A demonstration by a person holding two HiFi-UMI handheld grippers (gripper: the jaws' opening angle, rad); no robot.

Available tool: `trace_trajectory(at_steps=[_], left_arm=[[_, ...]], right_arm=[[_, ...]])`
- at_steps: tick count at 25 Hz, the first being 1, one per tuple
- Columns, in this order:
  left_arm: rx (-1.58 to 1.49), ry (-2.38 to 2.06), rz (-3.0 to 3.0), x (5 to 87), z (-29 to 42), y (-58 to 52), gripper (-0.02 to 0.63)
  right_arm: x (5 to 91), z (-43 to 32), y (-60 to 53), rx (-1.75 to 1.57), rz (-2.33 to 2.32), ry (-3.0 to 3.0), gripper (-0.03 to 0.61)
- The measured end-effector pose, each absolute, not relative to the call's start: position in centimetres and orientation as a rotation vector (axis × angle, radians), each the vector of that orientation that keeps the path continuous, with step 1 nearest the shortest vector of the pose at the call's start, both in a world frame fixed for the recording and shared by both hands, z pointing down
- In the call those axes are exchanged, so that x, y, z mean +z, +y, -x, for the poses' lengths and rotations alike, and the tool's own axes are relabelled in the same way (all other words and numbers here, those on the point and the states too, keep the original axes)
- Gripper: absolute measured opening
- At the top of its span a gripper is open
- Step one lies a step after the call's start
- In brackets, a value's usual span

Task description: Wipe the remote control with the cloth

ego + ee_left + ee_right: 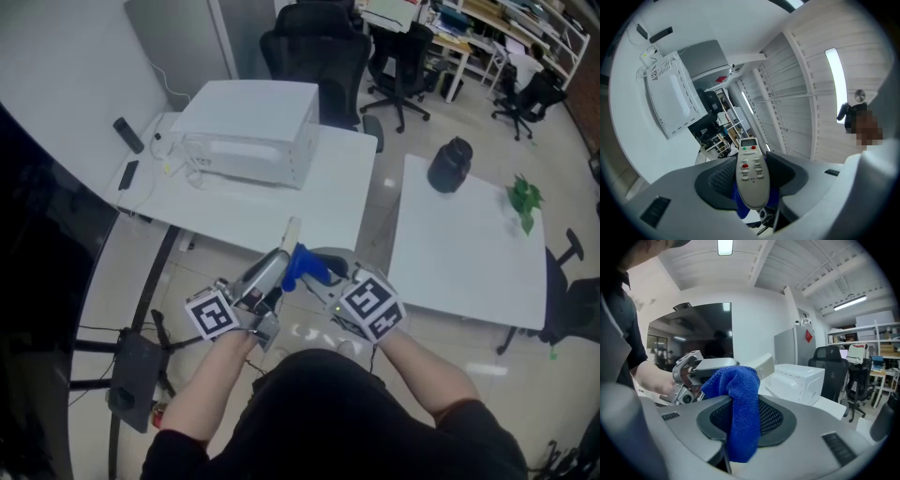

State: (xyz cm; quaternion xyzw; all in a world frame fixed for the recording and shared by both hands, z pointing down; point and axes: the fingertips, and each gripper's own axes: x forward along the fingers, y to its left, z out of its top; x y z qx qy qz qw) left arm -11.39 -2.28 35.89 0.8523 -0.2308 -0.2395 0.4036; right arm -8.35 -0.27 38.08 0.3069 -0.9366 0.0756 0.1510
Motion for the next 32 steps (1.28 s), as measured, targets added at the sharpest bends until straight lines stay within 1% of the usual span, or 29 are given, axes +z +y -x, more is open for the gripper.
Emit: trace_trajectory(at_steps=[8, 10, 12, 17, 23, 27, 32], left_arm=[[-0.449, -0.525, -2.238, 38.0, 9.0, -0.4, 0.202], [-0.406, -0.586, -2.283, 38.7, 9.0, -0.9, 0.202], [-0.293, -0.729, -2.361, 40.3, 9.4, -2.2, 0.202], [0.178, -1.191, -2.430, 48.2, 11.4, -8.0, 0.202], [0.540, -1.418, -2.321, 58.7, 12.3, -14.1, 0.202], [0.723, -1.480, -2.270, 64.1, 12.4, -17.1, 0.202], [0.809, -1.484, -2.229, 68.0, 12.6, -18.6, 0.202]], right_arm=[[37.6, 3.7, -3.7, 0.208, -1.066, -2.642, 0.117], [37.6, 2.6, -4.1, 0.208, -1.105, -2.627, 0.117], [37.9, 1.5, -4.1, 0.230, -1.146, -2.604, 0.117], [41.0, -1.0, -3.6, 0.284, -1.197, -2.512, 0.117], [45.4, -2.5, -2.1, 0.391, -1.176, -2.421, 0.117], [47.3, -3.0, -1.8, 0.437, -1.158, -2.386, 0.117], [49.0, -3.6, -2.1, 0.483, -1.157, -2.358, 0.117]])
